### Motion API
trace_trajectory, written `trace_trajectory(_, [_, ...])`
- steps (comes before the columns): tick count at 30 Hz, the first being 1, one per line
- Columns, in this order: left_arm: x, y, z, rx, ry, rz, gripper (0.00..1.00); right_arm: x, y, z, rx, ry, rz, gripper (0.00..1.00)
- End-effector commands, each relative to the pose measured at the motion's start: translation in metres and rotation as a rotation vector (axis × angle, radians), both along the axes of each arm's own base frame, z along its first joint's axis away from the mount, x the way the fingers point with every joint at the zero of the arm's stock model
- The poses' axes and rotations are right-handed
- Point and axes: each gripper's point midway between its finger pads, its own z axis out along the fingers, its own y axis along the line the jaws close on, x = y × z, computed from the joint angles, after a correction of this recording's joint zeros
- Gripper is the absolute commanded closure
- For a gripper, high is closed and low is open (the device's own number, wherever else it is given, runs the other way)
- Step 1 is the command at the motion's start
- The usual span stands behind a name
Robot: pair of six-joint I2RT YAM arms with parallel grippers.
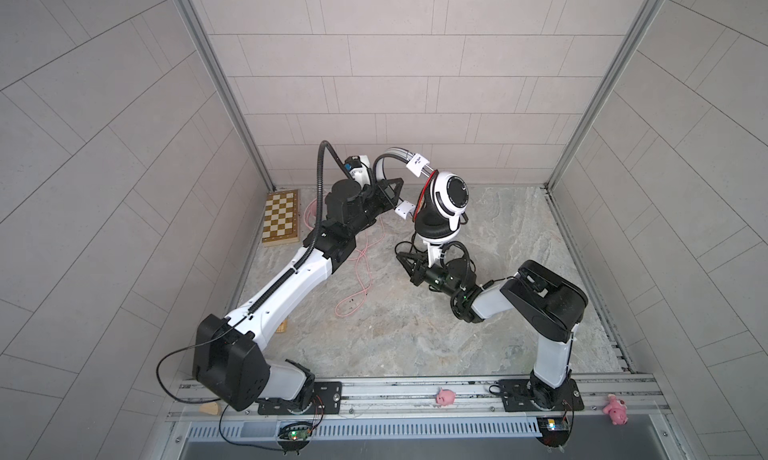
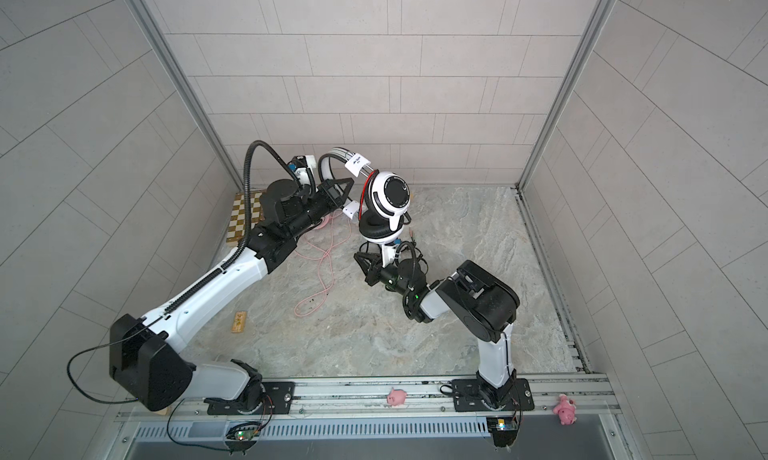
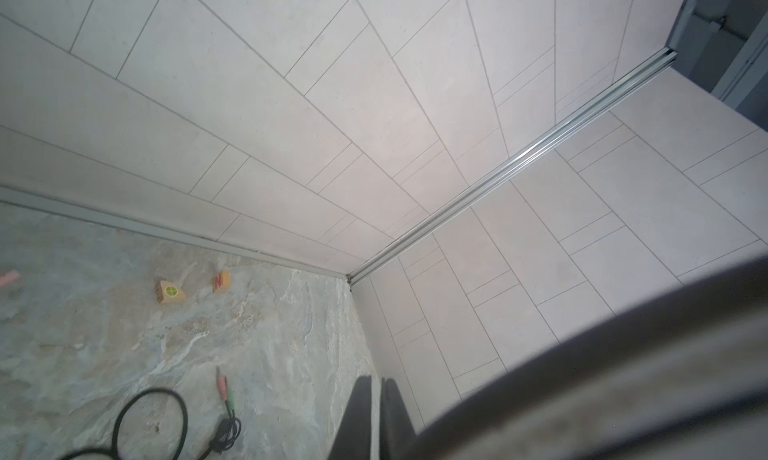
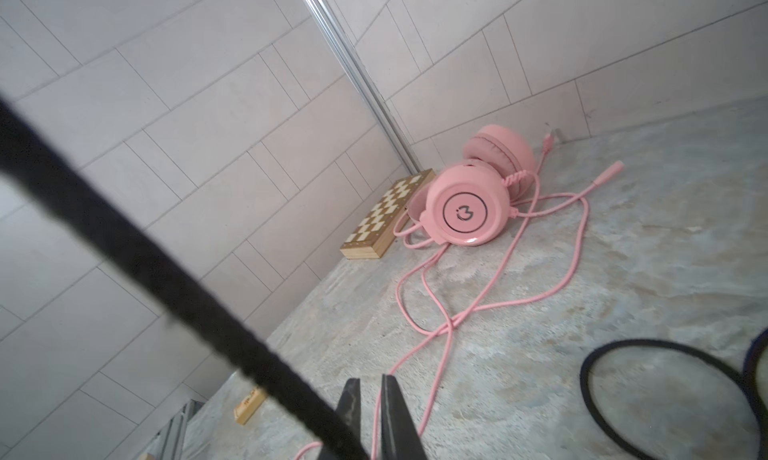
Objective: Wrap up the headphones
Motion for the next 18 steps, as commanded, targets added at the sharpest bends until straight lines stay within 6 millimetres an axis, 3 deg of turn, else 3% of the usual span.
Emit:
trace_trajectory(1, [-0.002, 0.009, 0.052, -0.085, -0.109, 0.070, 1.00, -0.019, 0.005, 0.025, 0.069, -0.022, 0.068, 0.87])
trace_trajectory(4, [0.000, 0.008, 0.055, -0.081, -0.119, 0.091, 1.00, -0.027, 0.010, 0.034, 0.069, -0.032, 0.089, 0.86])
trace_trajectory(5, [0.002, 0.009, 0.057, -0.072, -0.124, 0.101, 1.00, -0.035, 0.010, 0.024, 0.049, -0.015, 0.100, 0.86])
trace_trajectory(9, [0.010, 0.012, 0.056, -0.015, -0.136, 0.146, 1.00, -0.051, 0.018, 0.024, 0.040, -0.012, 0.146, 0.85])
trace_trajectory(18, [0.041, 0.028, 0.023, 0.188, -0.115, 0.312, 1.00, -0.090, 0.017, 0.032, -0.012, -0.037, 0.189, 0.85])
